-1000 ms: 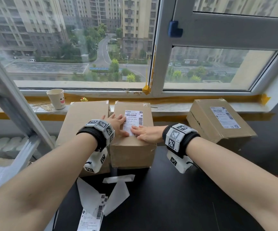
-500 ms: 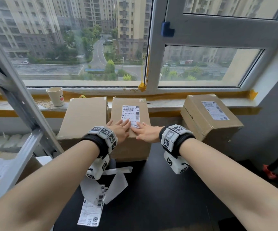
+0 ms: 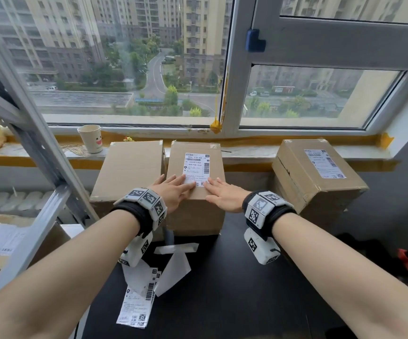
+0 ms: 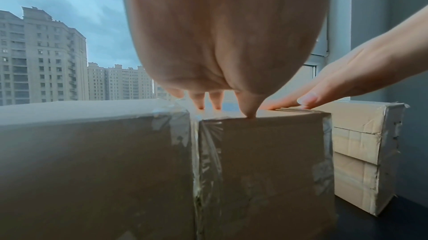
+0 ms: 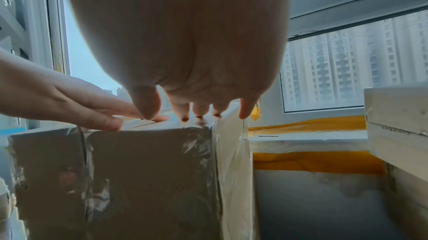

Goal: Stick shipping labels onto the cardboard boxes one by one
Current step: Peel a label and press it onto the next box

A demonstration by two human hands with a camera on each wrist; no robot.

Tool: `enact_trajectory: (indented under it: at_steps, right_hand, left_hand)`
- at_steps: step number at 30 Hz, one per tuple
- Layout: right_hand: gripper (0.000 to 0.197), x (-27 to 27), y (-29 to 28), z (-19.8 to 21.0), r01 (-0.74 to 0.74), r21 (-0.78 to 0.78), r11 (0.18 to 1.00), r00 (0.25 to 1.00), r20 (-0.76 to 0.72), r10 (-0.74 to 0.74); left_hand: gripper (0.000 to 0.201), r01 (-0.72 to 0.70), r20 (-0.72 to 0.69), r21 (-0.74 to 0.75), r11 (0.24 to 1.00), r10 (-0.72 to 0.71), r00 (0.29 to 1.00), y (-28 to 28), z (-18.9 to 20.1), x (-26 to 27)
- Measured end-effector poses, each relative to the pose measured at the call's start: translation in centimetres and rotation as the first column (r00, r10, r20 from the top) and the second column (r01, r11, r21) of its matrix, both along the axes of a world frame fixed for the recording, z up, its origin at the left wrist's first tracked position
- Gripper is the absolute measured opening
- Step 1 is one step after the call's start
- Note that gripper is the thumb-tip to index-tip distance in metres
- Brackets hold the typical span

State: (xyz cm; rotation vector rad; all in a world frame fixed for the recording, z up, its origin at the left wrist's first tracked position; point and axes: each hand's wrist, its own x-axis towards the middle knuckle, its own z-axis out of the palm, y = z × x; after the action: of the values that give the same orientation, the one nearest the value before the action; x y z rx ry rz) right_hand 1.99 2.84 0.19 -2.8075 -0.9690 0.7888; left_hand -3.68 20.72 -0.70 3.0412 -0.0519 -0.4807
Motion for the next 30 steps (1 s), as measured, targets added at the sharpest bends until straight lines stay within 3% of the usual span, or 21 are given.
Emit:
enact_trajectory:
  at_steps: [4, 7, 11, 15, 18, 22, 26, 30]
  right_hand:
    - [0.057, 2.0, 0.2, -0.3, 0.004, 0.030, 1.000, 1.000, 0.004, -0.004]
    - [0.057, 2.8, 0.3, -0.3, -0.010, 0.056, 0.998, 1.000, -0.009, 0.010]
    - [0.051, 3.3, -0.2, -0.9, 0.016, 0.148, 0.989, 0.999, -0.036, -0.011]
    - [0.053, 3.5, -0.4, -2.2, 0.145, 0.279, 0.949, 0.989, -0.045, -0.138]
    - [0.067, 4.0, 0.0, -3.2, 0.337, 0.393, 0.855, 0.941, -0.126, -0.313]
    - [0.095, 4.1, 0.3, -3.2, 0.588, 0.493, 0.641, 0.806, -0.424, -0.413]
    - [0.074, 4.7, 0.4, -3.5, 0.652, 0.498, 0.572, 0.754, -0.506, -0.419]
    - [0.066, 5.0, 0.5, -3.5, 0.719, 0.493, 0.490, 0.683, -0.631, -0.367]
  left_hand:
    - [0.048, 0.051, 0.054, -0.020, 0.998, -0.050, 0.997, 0.5, 0.5, 0.6]
    - [0.055, 0.045, -0.011, 0.012, 0.999, -0.045, 0.999, 1.0, 0.7, 1.2]
    - [0.082, -0.081, -0.032, 0.061, 0.995, 0.083, 0.996, 1.3, 0.5, 1.5]
    - [0.102, -0.207, -0.005, 0.067, 0.976, 0.207, 0.978, 1.5, 0.2, 1.7]
    - [0.099, -0.304, 0.027, -0.028, 0.952, 0.305, 0.952, 1.2, 0.3, 2.0]
    - [0.074, -0.399, 0.099, -0.183, 0.899, 0.420, 0.902, 0.8, -0.3, 3.2]
    - [0.076, -0.471, 0.053, -0.148, 0.870, 0.482, 0.874, 0.8, -0.9, 4.4]
    - [0.071, -0.513, 0.012, -0.194, 0.836, 0.525, 0.851, 1.4, -1.0, 5.0]
